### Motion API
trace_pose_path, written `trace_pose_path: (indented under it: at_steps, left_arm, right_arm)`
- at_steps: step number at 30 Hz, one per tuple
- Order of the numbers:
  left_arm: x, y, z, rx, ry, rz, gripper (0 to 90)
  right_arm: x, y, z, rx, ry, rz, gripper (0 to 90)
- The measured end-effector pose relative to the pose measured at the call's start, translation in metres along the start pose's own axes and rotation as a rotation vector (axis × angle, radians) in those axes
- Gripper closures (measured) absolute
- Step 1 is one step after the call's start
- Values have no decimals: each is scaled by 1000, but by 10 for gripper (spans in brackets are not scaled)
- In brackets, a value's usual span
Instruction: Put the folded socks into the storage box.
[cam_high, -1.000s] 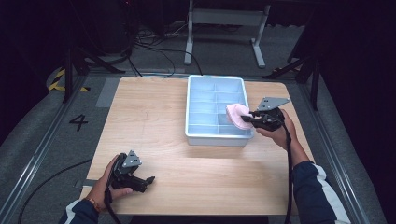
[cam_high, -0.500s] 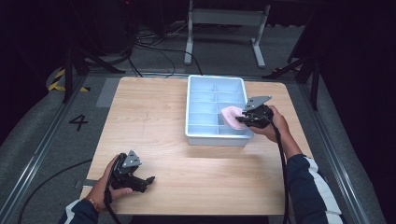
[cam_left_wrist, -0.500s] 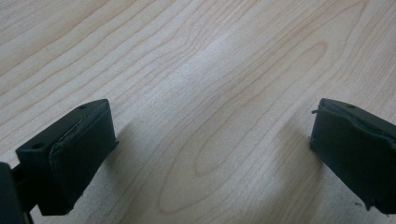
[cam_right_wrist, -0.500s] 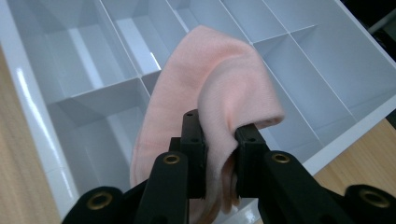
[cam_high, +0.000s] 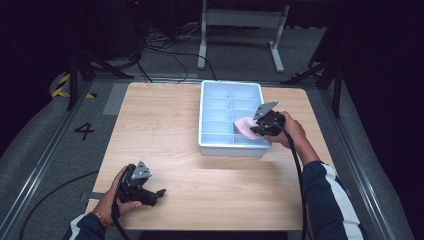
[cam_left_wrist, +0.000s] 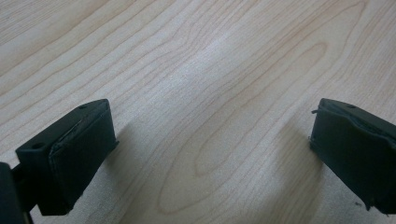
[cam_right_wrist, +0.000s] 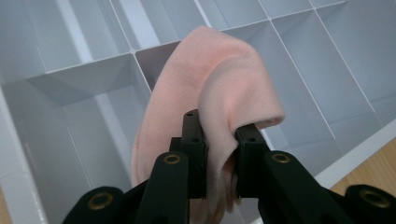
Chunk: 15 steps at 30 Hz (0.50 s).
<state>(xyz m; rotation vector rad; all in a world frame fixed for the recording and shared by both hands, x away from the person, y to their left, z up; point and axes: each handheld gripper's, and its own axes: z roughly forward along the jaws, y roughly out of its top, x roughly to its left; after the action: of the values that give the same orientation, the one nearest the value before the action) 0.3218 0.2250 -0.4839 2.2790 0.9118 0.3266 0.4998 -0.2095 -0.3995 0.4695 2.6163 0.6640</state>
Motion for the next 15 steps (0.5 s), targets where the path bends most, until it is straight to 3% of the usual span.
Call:
trace_pose_path:
  at_steps: [9,15]
  left_arm:
    - [0,0,0,0,0,0,3]
    - [0,0,0,-2,-2,-1,4]
  right_arm:
    - [1,13,13,104,-20,-62,779]
    - [0,13,21,136,-8,-58,778]
